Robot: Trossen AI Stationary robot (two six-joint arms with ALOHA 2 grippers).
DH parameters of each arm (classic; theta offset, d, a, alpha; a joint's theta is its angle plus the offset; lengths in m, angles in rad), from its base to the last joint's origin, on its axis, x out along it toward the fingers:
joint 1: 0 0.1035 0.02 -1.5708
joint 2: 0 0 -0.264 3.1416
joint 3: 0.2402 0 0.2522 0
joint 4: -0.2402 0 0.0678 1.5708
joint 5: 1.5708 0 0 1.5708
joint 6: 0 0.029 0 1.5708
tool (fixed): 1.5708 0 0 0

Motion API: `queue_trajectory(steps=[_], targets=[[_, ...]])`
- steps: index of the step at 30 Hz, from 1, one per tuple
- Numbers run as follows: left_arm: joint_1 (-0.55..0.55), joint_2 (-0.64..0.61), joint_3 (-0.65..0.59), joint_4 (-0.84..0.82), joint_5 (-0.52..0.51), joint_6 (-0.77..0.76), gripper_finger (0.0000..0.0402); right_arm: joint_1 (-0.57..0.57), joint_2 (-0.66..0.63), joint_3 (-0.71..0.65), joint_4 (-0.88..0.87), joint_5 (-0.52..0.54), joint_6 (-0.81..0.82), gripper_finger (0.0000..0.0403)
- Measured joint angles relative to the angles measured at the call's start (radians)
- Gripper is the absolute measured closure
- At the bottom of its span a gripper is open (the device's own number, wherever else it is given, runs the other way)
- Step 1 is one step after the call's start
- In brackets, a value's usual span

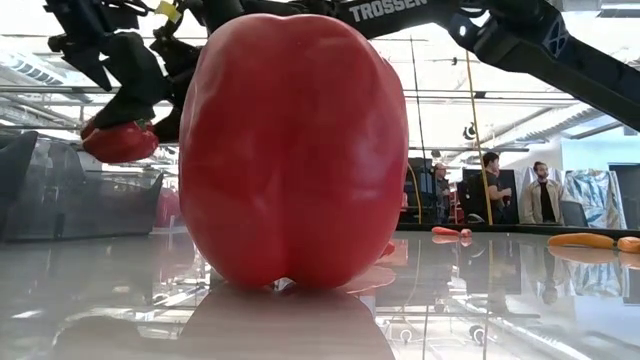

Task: Sort produce into baskets
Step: Put the red bell pepper into the top black bin

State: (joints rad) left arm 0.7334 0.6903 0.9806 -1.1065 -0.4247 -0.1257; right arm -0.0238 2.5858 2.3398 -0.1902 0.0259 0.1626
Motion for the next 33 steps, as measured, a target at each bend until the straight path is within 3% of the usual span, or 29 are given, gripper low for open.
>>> queue_trajectory(steps=[6, 15, 27, 33], targets=[[0.0, -0.001, 0.0, 0.0, 0.003, -0.014, 0.0022, 0.0, 0.0, 0.0, -0.043, -0.001, -0.016, 0.0103], [0.0, -0.013, 0.0, 0.0, 0.01, -0.02, 0.0022, -0.005, -0.001, 0.0, -0.084, 0.005, -0.009, 0.0043], [0.0, -0.036, 0.0, -0.001, 0.039, -0.023, 0.0022, -0.01, -0.025, 0.013, -0.11, 0.029, 0.011, 0.004], [0.0, -0.037, 0.0, 0.005, 0.091, -0.018, 0.0022, -0.023, -0.138, 0.01, -0.283, 0.016, 0.032, 0.0039]])
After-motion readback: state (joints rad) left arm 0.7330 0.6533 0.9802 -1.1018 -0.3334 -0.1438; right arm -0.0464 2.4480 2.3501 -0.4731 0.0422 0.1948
